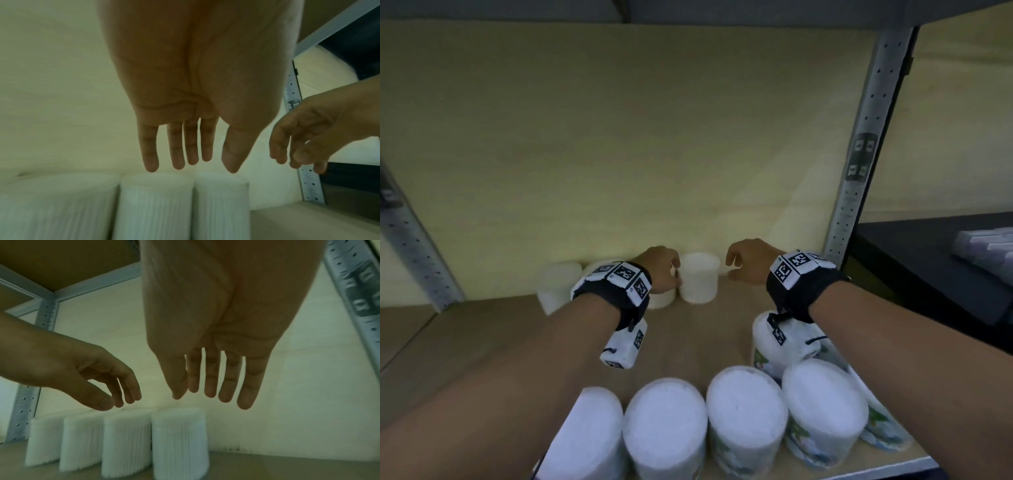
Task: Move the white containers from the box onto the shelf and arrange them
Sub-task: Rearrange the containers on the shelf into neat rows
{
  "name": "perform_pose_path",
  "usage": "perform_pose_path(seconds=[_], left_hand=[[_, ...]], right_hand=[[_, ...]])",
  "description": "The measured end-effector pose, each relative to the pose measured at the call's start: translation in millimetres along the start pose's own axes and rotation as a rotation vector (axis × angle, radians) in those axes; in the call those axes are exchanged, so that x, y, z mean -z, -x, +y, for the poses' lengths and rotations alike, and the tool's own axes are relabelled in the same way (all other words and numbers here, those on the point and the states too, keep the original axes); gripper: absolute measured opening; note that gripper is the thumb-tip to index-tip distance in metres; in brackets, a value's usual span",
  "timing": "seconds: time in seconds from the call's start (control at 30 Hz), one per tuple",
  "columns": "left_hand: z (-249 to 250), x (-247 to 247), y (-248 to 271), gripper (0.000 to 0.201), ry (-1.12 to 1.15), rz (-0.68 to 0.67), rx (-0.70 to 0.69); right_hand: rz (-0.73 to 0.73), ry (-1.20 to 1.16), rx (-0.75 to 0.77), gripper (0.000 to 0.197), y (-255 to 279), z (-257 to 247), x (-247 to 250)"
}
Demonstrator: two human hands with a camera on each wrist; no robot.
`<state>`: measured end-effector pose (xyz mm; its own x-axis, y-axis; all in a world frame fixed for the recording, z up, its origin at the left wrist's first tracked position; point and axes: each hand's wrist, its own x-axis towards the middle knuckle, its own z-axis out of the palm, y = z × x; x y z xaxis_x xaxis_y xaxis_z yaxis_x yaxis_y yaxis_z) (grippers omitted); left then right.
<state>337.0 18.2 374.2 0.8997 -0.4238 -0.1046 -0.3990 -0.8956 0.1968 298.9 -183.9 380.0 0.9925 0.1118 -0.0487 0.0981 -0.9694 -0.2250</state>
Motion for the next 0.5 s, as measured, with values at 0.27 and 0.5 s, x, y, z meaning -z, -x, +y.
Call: perform_pose_path(seconds=[0.27, 0.5], left_hand=[[-47.2, -6.7, -28.3, 0.051, 0.046, 0.057, 0.036], [-63.8, -14.4, -42.4, 0.050, 0.073, 0.054, 0.027]], right_hand=[[-0.030, 0.049, 0.000, 0.040, -57.7, -28.4, -14.2], [-0.121, 0.187, -0.081, 0.057, -88.1, -39.4, -27.0]])
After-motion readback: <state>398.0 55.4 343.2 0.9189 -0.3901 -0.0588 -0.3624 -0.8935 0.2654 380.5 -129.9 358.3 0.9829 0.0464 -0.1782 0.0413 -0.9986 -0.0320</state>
